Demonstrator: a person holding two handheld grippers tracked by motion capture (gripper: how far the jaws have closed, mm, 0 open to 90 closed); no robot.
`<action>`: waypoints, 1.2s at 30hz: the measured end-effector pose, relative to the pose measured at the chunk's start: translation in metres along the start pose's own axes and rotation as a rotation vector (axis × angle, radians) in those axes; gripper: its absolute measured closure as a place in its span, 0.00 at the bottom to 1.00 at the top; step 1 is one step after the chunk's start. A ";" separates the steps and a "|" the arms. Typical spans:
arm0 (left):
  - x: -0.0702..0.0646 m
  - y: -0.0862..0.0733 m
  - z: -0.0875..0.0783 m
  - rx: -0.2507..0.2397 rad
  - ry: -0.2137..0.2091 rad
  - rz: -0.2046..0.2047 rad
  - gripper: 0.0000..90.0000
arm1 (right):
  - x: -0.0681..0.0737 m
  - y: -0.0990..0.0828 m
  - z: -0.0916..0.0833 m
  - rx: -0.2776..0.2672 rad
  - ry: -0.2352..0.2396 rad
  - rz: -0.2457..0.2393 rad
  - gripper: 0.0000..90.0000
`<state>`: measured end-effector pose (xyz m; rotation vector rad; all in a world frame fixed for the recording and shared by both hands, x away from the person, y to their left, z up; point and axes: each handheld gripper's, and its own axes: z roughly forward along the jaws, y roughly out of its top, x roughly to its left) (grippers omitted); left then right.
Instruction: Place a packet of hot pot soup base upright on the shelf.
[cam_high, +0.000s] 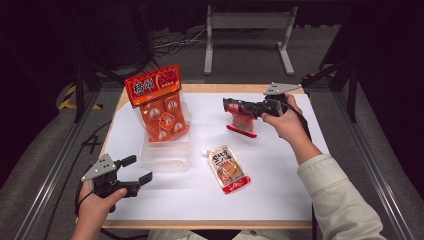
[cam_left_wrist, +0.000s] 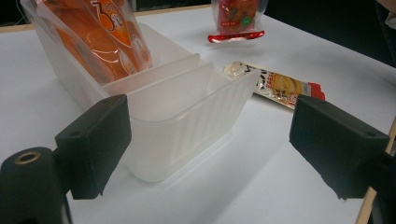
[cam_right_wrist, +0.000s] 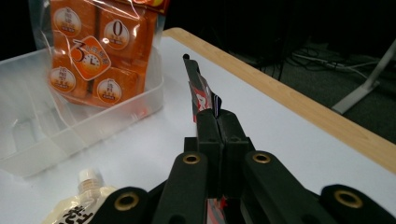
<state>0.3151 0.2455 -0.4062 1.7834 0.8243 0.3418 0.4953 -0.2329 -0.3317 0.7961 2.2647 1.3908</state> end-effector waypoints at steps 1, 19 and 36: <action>0.000 0.000 0.000 0.000 0.000 0.000 0.15 | 0.000 0.001 -0.001 -0.007 0.002 -0.003 0.99; -0.005 0.001 0.000 -0.024 0.006 0.036 0.18 | 0.012 0.017 -0.026 -0.133 0.029 -0.056 1.00; -0.002 0.001 -0.004 -0.066 0.023 0.043 0.17 | 0.021 0.032 -0.036 -0.238 0.143 -0.130 1.00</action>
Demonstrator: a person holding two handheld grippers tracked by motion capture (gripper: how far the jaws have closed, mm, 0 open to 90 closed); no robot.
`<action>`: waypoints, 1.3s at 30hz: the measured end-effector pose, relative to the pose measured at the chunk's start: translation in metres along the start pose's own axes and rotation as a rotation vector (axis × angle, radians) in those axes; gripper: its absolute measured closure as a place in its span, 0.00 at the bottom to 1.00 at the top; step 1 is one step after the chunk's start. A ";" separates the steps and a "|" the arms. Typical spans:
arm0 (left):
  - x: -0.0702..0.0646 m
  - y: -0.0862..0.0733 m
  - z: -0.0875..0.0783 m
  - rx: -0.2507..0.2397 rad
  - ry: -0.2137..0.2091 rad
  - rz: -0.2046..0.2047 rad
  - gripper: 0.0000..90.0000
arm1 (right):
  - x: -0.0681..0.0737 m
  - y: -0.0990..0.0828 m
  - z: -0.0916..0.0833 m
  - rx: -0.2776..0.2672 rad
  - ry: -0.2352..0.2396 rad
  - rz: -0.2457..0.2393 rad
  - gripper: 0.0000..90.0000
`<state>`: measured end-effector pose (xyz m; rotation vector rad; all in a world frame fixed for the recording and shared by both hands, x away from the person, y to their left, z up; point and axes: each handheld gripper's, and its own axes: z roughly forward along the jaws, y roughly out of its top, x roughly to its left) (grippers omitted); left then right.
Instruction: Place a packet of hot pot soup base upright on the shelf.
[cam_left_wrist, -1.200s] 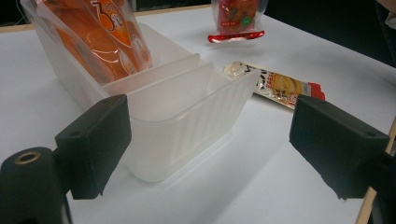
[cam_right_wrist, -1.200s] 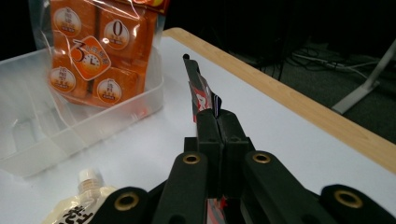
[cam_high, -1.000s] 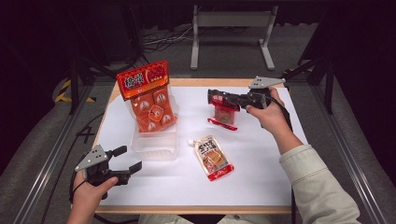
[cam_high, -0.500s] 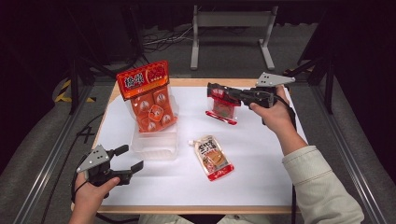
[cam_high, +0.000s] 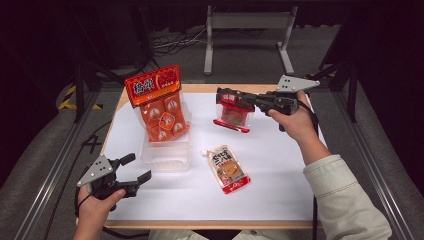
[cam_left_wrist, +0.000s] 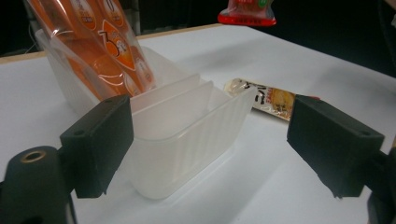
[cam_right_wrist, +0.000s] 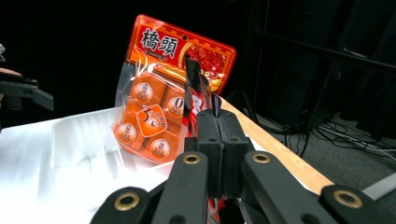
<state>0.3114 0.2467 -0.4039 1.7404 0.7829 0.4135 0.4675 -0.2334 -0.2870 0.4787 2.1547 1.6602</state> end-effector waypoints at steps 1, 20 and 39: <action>0.000 0.000 0.000 0.003 0.007 0.006 0.16 | 0.000 0.001 0.000 -0.001 0.002 -0.003 1.00; -0.001 -0.004 -0.006 0.011 0.027 -0.002 0.13 | 0.021 0.025 0.036 0.015 0.074 -0.037 1.00; 0.000 -0.008 0.001 0.064 0.042 -0.011 0.10 | 0.052 0.046 0.084 0.007 0.149 -0.074 1.00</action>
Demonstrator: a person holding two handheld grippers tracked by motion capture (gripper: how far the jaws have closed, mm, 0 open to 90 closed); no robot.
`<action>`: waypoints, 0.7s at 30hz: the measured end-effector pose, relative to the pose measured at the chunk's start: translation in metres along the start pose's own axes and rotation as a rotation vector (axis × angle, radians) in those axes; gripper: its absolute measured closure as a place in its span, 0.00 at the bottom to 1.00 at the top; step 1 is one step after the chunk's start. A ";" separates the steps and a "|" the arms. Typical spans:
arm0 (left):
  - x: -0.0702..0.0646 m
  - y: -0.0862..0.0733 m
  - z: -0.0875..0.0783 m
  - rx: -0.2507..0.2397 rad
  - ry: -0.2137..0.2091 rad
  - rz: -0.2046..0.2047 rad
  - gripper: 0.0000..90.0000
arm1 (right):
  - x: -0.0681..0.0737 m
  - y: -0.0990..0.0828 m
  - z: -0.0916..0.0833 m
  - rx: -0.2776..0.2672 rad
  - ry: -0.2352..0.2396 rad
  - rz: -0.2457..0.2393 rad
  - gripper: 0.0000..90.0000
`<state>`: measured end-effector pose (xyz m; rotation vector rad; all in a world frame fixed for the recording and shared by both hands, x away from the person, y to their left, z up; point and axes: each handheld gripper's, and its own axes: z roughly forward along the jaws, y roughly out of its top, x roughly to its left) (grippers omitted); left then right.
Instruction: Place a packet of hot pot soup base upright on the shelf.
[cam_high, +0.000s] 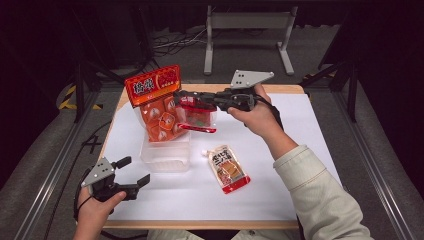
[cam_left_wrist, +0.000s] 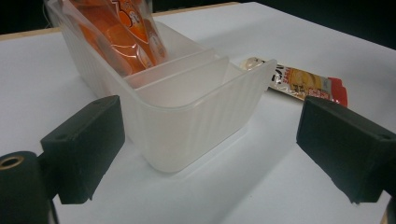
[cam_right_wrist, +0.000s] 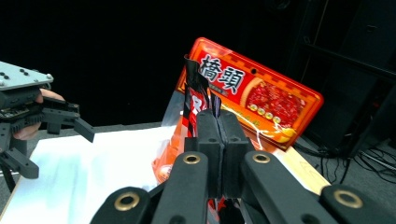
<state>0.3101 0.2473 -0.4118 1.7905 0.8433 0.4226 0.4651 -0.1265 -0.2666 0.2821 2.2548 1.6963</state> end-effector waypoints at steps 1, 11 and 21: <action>0.000 0.000 0.001 -0.002 -0.001 0.000 0.10 | 0.002 0.001 0.005 0.000 0.007 -0.004 1.00; 0.001 0.001 0.003 -0.003 -0.008 0.004 0.10 | 0.013 0.000 0.027 0.004 0.050 -0.011 1.00; 0.000 0.000 0.002 -0.005 -0.007 -0.004 0.10 | 0.023 -0.009 0.047 0.024 0.089 -0.014 1.00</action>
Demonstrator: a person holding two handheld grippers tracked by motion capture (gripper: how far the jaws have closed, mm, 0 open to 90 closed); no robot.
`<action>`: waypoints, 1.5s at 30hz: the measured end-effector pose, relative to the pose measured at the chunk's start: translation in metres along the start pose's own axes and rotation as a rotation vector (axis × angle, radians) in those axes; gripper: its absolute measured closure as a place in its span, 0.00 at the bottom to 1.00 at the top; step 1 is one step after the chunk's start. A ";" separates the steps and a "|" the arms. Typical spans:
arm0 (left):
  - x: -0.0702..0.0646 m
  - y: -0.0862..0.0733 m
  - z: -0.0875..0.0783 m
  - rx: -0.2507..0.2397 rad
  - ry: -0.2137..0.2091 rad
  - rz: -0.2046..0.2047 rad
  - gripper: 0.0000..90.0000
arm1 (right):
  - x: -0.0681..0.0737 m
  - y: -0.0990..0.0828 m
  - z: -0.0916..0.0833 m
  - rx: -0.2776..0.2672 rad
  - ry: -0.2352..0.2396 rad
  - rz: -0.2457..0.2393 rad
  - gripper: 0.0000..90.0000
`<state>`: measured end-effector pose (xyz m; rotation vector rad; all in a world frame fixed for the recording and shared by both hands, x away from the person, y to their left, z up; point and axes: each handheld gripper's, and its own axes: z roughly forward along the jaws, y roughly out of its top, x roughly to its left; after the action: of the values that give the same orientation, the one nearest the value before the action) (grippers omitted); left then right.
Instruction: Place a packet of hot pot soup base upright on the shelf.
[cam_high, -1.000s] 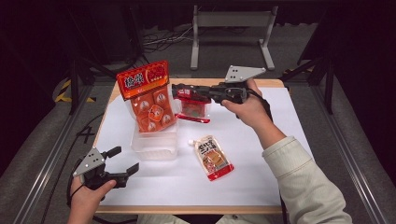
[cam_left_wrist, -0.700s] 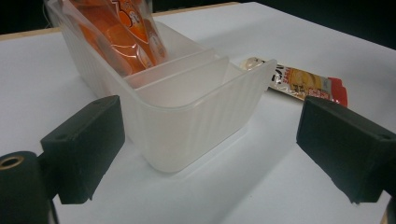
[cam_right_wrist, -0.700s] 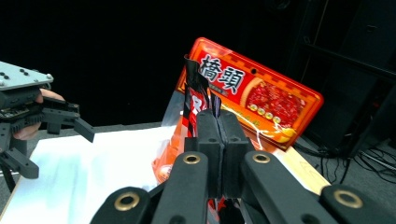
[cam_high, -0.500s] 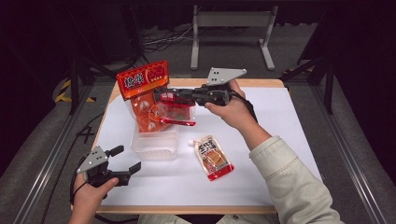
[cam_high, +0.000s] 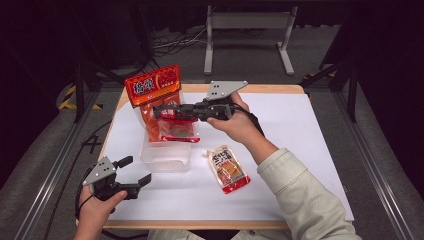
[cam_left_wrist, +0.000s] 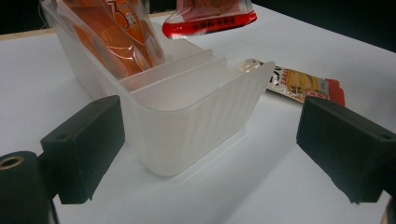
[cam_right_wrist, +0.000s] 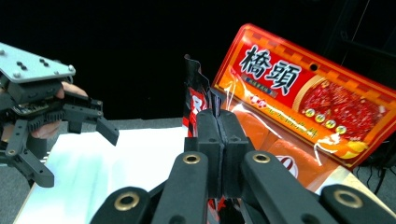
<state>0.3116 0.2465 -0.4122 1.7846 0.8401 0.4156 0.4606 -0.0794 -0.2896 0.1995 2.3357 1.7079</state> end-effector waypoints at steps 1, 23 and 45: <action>0.000 0.000 0.000 0.000 -0.001 0.000 0.10 | 0.000 -0.001 0.002 0.005 0.001 -0.001 1.00; 0.001 -0.001 0.004 0.000 -0.011 -0.012 0.10 | -0.002 -0.019 0.023 0.026 0.014 0.004 0.99; 0.002 -0.002 0.004 0.004 -0.023 -0.015 0.11 | 0.000 -0.028 0.044 0.010 0.022 0.011 0.99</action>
<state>0.3149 0.2455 -0.4160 1.7819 0.8384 0.3832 0.4731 -0.0477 -0.3291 0.1961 2.3637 1.7121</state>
